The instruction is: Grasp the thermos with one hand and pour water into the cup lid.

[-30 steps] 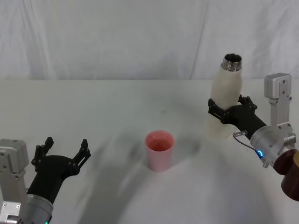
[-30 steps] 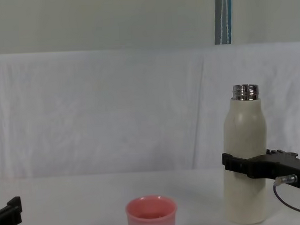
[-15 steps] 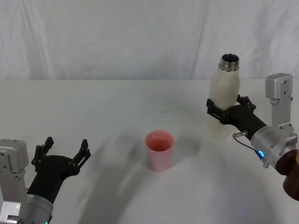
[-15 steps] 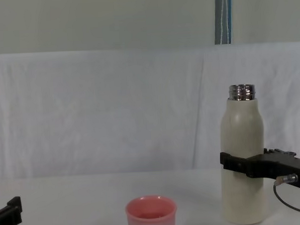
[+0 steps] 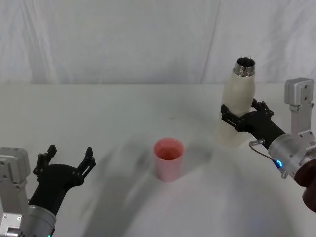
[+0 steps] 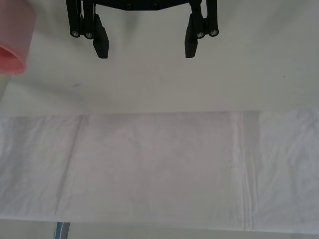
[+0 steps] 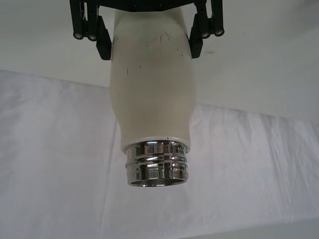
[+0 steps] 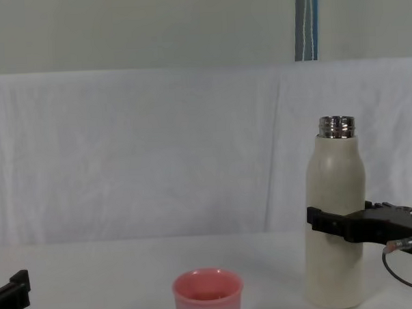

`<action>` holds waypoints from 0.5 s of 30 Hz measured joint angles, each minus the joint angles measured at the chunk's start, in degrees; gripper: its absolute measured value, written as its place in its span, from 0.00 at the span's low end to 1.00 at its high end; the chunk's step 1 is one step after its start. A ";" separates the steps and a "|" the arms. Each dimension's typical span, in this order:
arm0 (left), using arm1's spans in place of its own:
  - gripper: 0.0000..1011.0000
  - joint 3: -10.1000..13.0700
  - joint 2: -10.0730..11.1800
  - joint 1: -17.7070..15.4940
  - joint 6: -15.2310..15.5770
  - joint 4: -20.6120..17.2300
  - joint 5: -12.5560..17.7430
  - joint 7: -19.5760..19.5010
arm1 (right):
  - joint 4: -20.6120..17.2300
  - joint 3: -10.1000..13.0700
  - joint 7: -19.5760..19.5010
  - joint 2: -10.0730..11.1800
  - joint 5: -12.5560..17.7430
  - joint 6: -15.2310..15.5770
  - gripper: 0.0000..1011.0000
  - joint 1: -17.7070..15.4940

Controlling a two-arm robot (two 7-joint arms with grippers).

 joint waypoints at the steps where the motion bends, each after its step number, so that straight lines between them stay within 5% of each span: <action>1: 0.99 0.00 0.00 0.00 0.00 0.00 0.00 0.00 | -0.10 0.00 0.00 0.06 0.03 0.04 0.99 -0.07; 15: 0.99 0.00 0.00 0.00 0.00 0.00 0.00 0.00 | -2.06 0.08 -0.10 1.07 0.42 0.43 0.99 -1.20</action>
